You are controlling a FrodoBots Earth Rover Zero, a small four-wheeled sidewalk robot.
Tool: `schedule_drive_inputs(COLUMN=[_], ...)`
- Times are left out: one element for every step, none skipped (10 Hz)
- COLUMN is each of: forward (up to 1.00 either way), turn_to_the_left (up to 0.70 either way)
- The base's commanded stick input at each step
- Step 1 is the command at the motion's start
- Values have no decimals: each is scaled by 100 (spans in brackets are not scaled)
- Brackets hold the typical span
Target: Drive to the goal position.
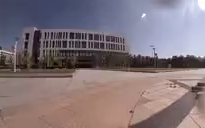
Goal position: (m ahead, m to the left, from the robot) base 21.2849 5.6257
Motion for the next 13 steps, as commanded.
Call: schedule_drive_inputs(forward=[70,70,70,70,70,70,70,70,70,70,70,70,70], turn_to_the_left=[0,0,0,0,0,0,0,0,0,0,0,0,0])
